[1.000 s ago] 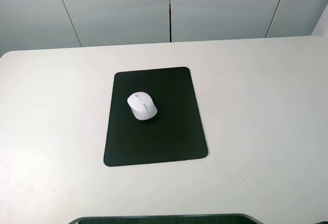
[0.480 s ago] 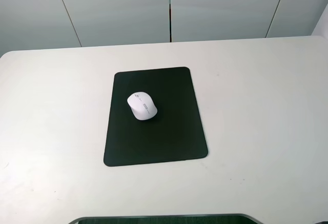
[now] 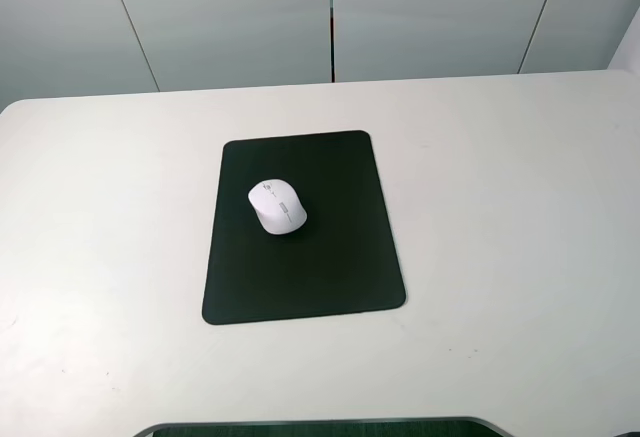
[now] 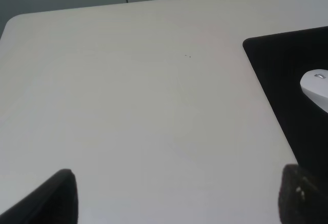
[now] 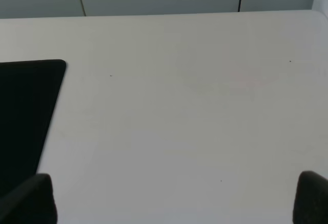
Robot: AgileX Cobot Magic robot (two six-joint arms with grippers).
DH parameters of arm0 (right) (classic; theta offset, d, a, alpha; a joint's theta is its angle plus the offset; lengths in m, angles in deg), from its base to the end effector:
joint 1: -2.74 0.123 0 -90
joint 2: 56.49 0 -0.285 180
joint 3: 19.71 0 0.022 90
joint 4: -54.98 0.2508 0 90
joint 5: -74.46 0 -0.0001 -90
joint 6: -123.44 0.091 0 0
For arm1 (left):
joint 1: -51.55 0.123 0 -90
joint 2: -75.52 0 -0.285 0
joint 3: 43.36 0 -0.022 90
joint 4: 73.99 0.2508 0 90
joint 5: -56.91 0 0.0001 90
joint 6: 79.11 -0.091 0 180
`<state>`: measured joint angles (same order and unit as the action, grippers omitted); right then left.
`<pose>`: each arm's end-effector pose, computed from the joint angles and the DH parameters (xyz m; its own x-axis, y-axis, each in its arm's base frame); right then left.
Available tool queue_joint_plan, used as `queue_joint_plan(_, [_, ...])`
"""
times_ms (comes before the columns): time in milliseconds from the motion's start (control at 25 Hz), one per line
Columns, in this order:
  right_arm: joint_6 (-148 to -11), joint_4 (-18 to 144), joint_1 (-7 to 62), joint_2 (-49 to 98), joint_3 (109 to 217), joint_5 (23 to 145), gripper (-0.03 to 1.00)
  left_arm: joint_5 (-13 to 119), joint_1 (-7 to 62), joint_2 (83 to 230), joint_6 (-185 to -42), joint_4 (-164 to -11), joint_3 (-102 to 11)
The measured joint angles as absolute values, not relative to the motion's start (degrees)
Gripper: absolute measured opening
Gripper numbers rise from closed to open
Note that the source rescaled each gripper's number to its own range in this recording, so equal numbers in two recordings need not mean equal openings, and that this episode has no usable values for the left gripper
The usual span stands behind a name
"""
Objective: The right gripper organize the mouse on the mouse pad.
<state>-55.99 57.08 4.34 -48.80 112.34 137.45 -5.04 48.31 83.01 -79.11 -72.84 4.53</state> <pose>-0.0081 0.0027 0.2772 -0.4801 0.0132 -0.8771 -0.0438 0.9983 0.0390 -0.0078 0.0021 0.2789 -0.4579 0.0354 -0.8883 0.0451 0.9988 0.0165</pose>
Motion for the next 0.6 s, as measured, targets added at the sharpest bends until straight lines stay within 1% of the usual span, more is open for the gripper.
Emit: queue_joint_plan(600, [-55.9,57.1,4.3,-48.8,112.3,137.4,1.0,-5.0,48.3,83.0,-79.1,-72.8,4.5])
